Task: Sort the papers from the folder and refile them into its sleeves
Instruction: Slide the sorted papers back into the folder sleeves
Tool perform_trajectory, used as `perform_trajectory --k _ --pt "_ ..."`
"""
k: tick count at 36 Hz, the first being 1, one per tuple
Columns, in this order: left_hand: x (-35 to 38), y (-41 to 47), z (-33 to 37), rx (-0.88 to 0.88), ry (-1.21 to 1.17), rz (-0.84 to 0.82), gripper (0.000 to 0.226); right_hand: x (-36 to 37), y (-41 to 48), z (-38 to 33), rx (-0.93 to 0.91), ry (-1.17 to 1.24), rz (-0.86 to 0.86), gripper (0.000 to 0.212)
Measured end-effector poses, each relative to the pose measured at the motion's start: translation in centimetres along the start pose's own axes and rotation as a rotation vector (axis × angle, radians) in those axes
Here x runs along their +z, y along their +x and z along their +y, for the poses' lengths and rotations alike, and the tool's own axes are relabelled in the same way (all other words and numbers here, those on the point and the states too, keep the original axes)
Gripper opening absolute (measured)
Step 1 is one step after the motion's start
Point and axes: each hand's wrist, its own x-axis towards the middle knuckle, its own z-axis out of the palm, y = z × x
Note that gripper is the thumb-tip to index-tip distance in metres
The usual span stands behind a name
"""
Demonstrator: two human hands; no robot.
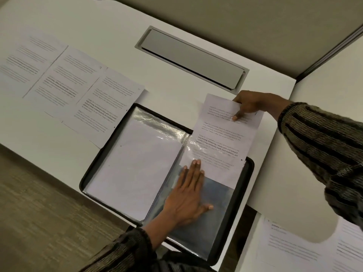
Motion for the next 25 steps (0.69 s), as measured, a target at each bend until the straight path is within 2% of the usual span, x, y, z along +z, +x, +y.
perform_trajectory --k 2,5,18,23,25 --pt "0.1 -1.5 -1.9 -0.07 -0.013 0.055 0.111 0.2 0.1 0.1 0.007 0.009 -0.026 0.028" --pt "0.4 -3.6 -4.5 -0.139 -0.007 0.04 0.111 0.8 0.0 -0.2 0.016 0.016 -0.085 0.03" --pt "1.0 -6.4 -5.9 -0.1 -0.055 0.081 0.115 5.5 -1.1 -2.5 0.034 0.054 -0.225 0.043" --pt "1.3 -8.0 -5.6 -0.095 -0.052 0.075 0.114 7.2 -1.4 -3.0 0.04 0.076 -0.182 0.043" --pt "1.7 -9.0 -5.8 -0.094 -0.049 0.091 0.113 7.7 -1.5 -3.3 0.026 0.123 -0.104 0.043"
